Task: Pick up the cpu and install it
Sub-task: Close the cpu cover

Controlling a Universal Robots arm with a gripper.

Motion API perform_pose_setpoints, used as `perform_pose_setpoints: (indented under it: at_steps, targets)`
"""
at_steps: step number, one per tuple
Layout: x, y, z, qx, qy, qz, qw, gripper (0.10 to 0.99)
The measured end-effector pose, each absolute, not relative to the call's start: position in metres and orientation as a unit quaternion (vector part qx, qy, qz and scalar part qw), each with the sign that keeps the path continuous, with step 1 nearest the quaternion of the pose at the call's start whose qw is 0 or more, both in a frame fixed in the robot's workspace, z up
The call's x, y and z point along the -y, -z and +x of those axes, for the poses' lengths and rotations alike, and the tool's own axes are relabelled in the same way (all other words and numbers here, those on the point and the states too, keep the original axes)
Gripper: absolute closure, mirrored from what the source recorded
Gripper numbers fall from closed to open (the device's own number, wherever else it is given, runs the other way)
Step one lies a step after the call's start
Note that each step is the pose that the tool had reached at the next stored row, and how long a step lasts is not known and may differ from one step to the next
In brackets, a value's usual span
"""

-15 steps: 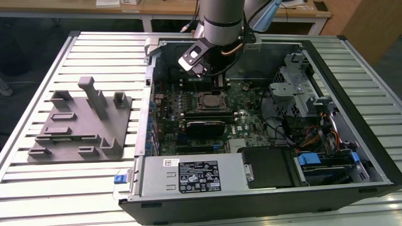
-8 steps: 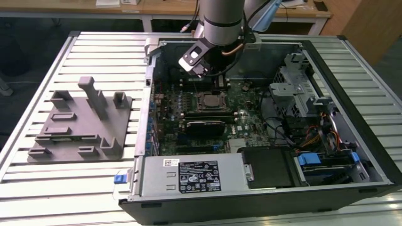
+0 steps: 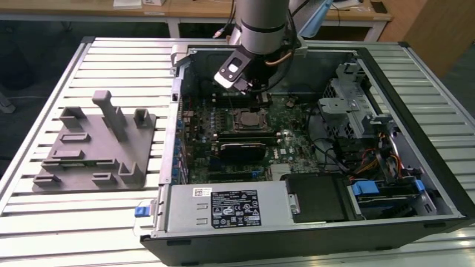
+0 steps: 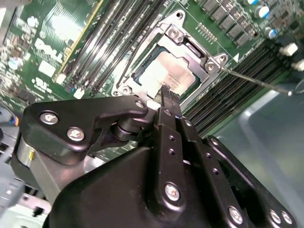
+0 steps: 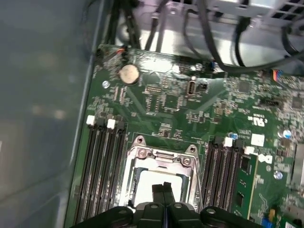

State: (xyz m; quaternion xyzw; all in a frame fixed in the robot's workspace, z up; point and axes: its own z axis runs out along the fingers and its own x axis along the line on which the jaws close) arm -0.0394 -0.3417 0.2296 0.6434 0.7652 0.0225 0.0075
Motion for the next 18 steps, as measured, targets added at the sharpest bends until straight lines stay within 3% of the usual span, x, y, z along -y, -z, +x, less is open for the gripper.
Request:
perform_pose_setpoints:
  at_steps: [18]
  targets:
    - [0.3417, -0.2278, -0.0397, -0.859, -0.023, 0.511, 0.004, 0.980]
